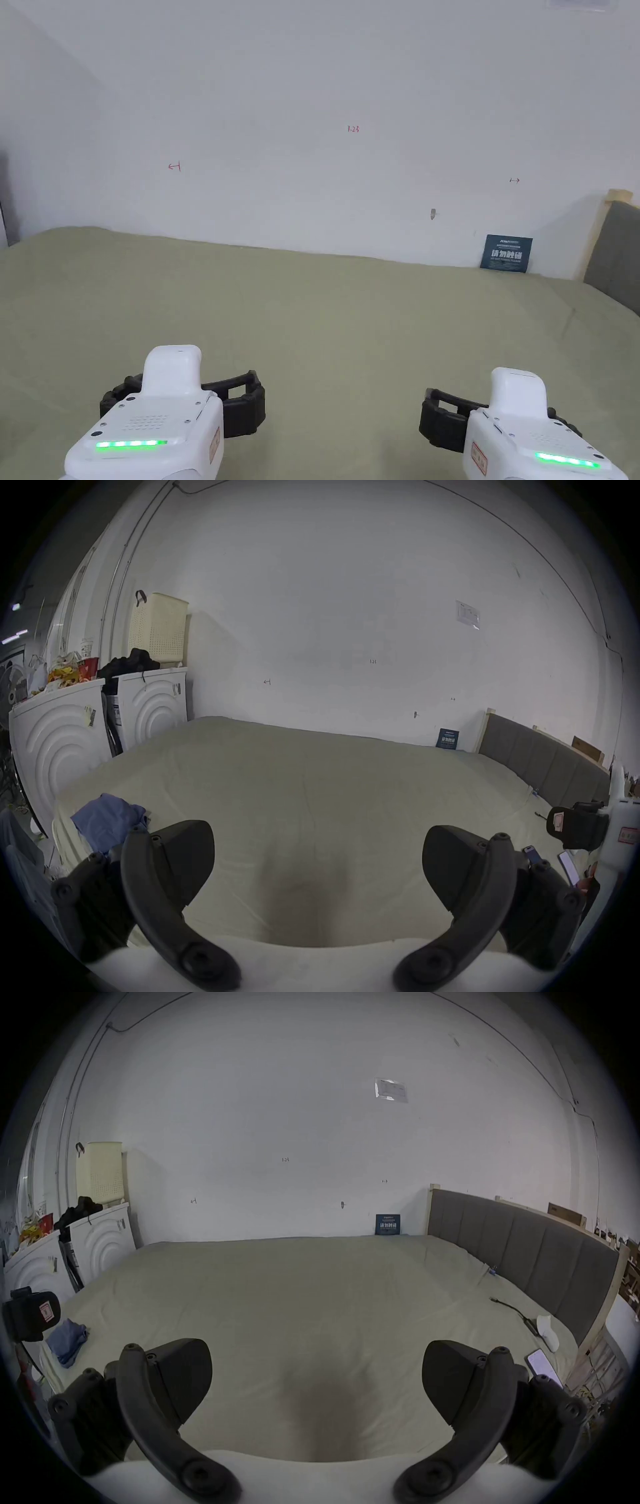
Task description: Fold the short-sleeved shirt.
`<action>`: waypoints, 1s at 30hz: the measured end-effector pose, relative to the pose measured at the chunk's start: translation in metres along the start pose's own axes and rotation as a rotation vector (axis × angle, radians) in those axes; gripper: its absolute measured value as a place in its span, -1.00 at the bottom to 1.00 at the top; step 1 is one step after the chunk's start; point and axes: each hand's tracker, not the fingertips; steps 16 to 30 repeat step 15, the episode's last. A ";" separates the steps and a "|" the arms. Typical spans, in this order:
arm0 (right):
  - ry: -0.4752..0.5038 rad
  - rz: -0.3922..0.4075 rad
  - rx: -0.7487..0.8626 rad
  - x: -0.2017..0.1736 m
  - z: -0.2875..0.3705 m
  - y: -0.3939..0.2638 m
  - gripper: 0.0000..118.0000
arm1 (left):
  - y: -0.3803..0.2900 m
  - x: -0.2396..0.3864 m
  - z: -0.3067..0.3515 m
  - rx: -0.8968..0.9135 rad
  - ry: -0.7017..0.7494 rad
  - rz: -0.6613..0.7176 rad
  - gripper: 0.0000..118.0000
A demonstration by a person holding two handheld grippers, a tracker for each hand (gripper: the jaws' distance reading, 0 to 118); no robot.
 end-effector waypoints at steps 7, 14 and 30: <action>0.031 -0.055 -0.031 0.003 0.001 0.004 1.00 | 0.003 0.000 0.001 0.001 0.006 0.003 1.00; -0.026 -0.032 -0.036 -0.004 0.005 0.013 1.00 | -0.001 0.000 0.003 -0.006 0.003 0.006 1.00; 0.026 -0.068 -0.037 -0.001 0.005 0.012 1.00 | -0.002 0.000 0.003 -0.005 0.001 0.009 1.00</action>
